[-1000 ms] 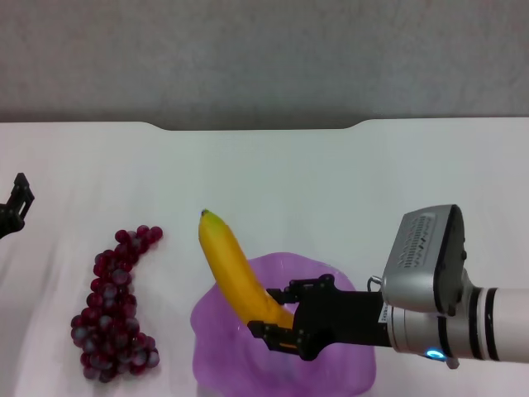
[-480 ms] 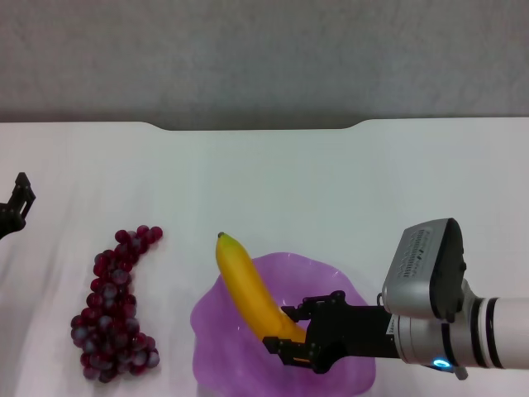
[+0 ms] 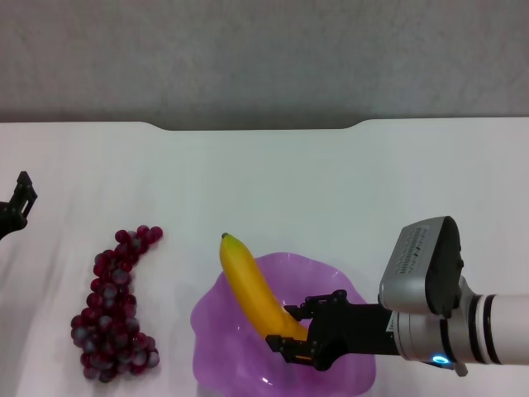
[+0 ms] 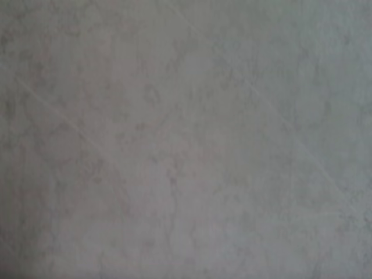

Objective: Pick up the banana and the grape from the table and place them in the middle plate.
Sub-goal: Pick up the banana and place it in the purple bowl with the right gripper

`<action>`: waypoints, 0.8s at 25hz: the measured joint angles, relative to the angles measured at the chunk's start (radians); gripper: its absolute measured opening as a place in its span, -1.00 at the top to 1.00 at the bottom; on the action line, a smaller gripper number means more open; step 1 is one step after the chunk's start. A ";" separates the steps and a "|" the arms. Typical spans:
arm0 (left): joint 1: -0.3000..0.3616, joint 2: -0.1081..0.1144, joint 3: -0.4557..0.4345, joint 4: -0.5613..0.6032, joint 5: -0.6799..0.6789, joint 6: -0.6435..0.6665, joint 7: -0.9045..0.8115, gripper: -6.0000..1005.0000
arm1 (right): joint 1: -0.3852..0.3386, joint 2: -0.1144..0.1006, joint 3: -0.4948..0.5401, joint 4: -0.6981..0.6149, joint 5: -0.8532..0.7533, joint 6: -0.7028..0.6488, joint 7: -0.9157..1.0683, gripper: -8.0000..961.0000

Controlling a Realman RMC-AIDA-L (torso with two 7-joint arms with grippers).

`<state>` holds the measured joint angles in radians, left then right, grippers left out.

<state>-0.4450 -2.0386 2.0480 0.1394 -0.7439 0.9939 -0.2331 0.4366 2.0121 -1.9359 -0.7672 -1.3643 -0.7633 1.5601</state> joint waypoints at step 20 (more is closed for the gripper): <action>-0.001 0.000 -0.001 -0.007 0.000 0.000 0.000 -0.42 | -0.109 0.003 0.085 -0.218 0.016 0.005 -0.125 -0.81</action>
<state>-0.4458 -2.0386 2.0475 0.1320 -0.7441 0.9938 -0.2331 0.3277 2.0149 -1.8505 -0.9855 -1.3486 -0.7588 1.4353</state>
